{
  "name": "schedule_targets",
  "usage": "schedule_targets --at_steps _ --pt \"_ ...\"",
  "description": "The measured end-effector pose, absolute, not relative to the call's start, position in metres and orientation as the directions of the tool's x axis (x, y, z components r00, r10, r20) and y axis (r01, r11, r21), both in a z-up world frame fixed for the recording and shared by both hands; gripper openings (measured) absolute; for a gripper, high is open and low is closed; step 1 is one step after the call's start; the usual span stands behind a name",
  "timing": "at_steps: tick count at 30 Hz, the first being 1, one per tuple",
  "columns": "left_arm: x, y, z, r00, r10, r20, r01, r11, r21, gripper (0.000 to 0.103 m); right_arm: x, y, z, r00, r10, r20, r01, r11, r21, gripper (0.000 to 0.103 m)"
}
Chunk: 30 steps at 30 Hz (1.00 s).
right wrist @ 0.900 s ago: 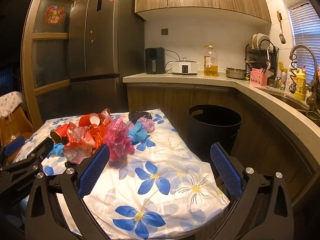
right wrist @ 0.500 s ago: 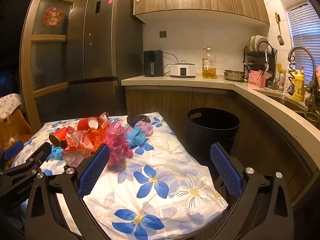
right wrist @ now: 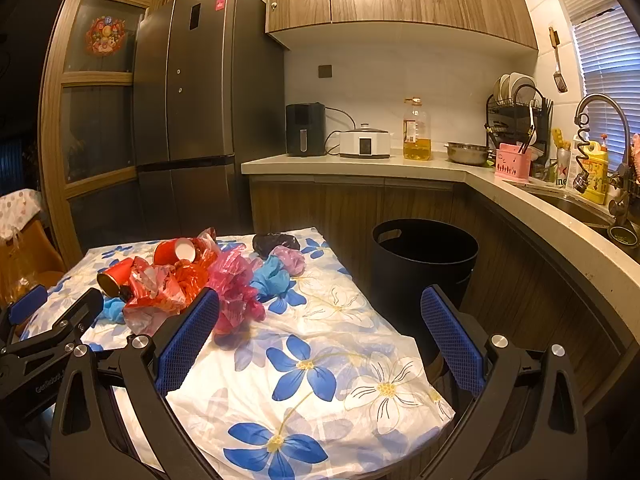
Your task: Collect trash
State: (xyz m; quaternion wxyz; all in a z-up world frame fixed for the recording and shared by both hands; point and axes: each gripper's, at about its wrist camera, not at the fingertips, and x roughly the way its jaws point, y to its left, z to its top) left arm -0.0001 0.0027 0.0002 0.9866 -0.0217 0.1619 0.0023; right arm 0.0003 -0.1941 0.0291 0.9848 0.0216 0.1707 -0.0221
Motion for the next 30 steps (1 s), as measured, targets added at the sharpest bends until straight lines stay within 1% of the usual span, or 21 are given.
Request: schedule_targets --at_steps 30 --pt "0.001 0.002 0.0 0.947 -0.005 -0.323 -0.01 0.999 -0.046 0.097 -0.001 -0.198 0.024 0.942 -0.04 -0.334 0.056 0.998 0.041 0.098"
